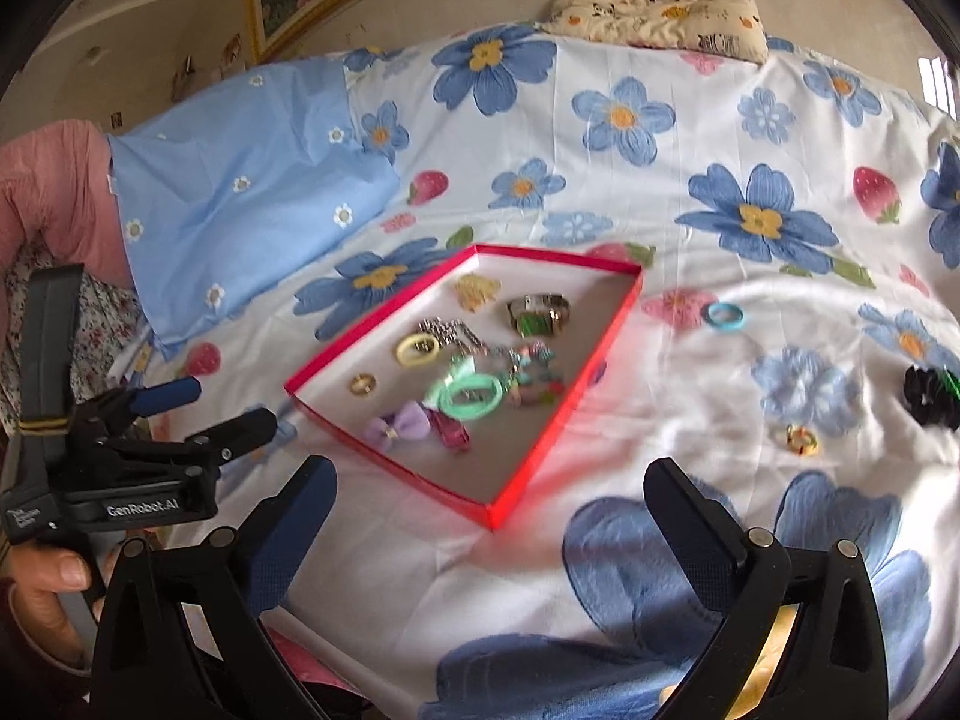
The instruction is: Organize jewelry
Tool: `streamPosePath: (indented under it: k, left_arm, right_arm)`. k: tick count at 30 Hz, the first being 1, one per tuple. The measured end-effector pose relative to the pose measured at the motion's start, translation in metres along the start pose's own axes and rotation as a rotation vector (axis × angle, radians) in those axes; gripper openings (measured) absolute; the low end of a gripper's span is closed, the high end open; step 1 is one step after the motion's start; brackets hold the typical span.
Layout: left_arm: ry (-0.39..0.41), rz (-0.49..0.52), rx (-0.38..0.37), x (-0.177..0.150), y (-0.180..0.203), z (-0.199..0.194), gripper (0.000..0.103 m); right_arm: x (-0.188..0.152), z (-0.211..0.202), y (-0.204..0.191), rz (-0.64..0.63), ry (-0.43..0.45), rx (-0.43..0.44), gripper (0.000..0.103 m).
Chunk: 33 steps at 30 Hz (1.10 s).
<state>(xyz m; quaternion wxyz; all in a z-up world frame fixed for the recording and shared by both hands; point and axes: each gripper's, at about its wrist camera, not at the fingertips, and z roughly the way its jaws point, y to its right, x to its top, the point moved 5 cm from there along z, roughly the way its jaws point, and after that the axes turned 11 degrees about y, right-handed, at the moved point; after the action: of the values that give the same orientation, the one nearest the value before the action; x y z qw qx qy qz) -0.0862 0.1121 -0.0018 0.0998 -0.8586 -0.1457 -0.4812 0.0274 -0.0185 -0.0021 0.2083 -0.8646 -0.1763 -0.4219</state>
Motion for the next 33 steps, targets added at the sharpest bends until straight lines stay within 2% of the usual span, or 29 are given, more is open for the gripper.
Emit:
streamPosePath:
  k: [15,33]
  left_arm:
    - [-0.003,-0.005,-0.004,-0.007,-0.002,-0.006,0.102]
    - [0.052,0.034,0.000,-0.002,0.005,-0.025,0.102]
  right_arm:
    - [-0.023,0.013,-0.001,-0.016,-0.070,-0.036,0.103]
    - [-0.006,0.000,-0.002,-0.001,0.008,-0.032,0.103]
